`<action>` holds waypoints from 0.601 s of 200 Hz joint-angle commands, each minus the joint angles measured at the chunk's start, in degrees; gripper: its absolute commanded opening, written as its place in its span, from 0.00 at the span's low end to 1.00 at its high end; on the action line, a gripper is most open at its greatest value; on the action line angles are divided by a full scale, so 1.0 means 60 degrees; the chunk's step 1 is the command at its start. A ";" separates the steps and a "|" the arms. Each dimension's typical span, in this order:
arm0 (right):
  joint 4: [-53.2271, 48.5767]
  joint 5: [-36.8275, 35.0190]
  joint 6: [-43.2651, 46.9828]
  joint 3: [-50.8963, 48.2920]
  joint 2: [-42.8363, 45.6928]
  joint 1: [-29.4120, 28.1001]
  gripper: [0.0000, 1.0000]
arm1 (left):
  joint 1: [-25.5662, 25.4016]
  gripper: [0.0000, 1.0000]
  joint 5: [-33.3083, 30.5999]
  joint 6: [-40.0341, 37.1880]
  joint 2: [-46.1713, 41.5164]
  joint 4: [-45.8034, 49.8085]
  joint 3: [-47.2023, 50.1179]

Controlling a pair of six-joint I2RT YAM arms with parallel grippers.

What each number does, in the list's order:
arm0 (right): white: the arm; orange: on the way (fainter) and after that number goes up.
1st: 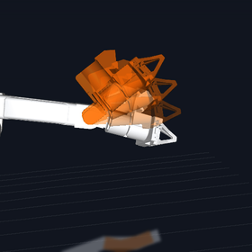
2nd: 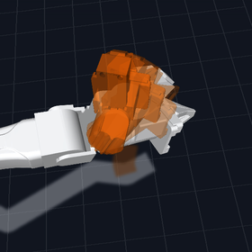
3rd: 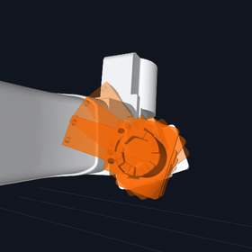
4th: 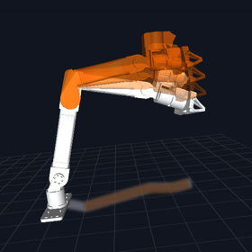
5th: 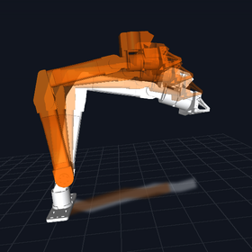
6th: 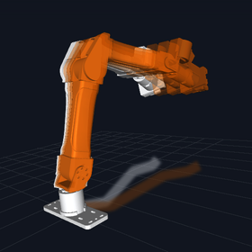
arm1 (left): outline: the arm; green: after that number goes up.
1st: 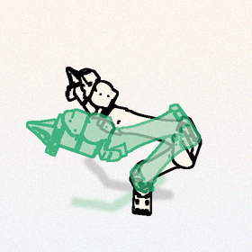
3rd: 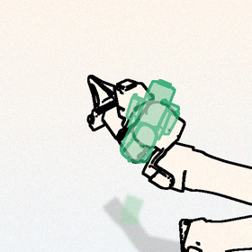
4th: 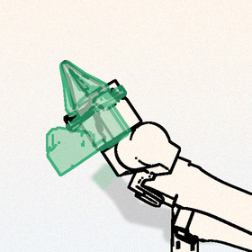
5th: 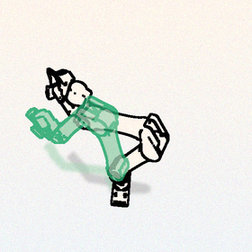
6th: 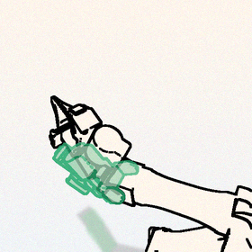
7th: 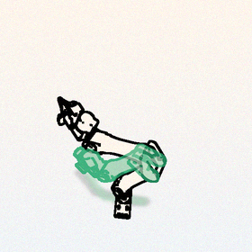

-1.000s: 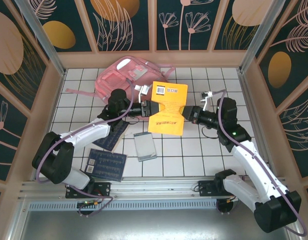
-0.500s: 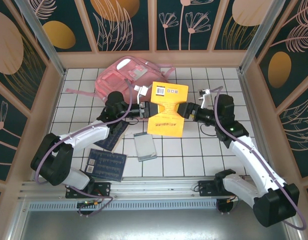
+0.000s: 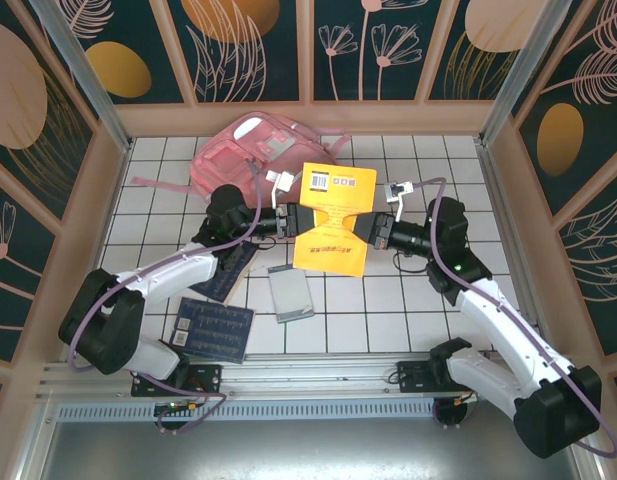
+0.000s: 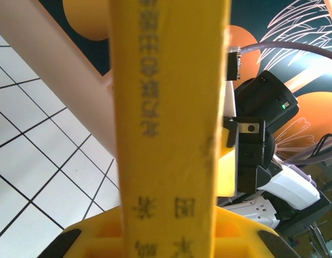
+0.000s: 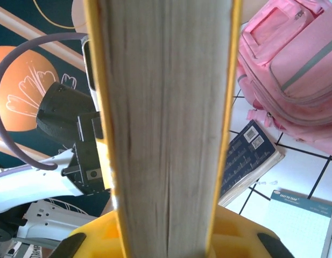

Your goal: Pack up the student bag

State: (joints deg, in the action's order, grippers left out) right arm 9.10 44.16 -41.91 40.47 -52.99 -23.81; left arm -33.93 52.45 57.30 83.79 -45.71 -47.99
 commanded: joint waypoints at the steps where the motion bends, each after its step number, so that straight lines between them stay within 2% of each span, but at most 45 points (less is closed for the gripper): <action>1: -0.0211 -0.0595 0.0442 0.0294 0.0389 -0.0092 0.00 | -0.0052 0.44 -0.0658 -0.1043 -0.0401 0.1106 -0.0455; 9: -0.0819 -0.1278 0.0706 0.0503 0.0429 -0.0088 0.00 | -0.0057 0.54 -0.1194 -0.1875 -0.0490 0.2577 -0.0788; 18: -0.1890 -0.2651 0.1022 0.0859 0.0412 -0.0083 0.00 | -0.0047 0.61 -0.1957 -0.2818 -0.0559 0.4110 -0.1196; 34: -0.4115 -0.5668 0.1311 0.1588 0.0171 -0.0076 0.00 | -0.0048 0.66 -0.3962 -0.4098 -0.0502 0.6660 -0.2139; 44: -0.4872 -0.6768 0.1376 0.1842 0.0028 0.0002 0.00 | -0.0041 0.67 -0.5079 -0.4582 -0.0356 0.7721 -0.2593; 71: -0.4872 -0.7061 0.1544 0.1653 0.0116 0.0072 0.00 | -0.0043 0.68 -0.7391 -0.5035 0.0376 0.9483 -0.3768; 105: -0.5032 -0.7713 0.1693 0.1540 0.0269 0.0069 0.00 | -0.0047 0.69 -0.8937 -0.5990 0.1714 1.0578 -0.5295; 120: -0.4944 -0.7567 0.1751 0.1482 0.0317 0.0085 0.00 | -0.0054 0.70 -0.9442 -0.6528 0.2608 1.1162 -0.6138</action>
State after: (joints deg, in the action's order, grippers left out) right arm -22.61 2.11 -33.28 48.82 -52.75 -23.29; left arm -34.17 5.91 25.91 92.68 10.90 -78.61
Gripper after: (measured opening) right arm 0.169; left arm 0.693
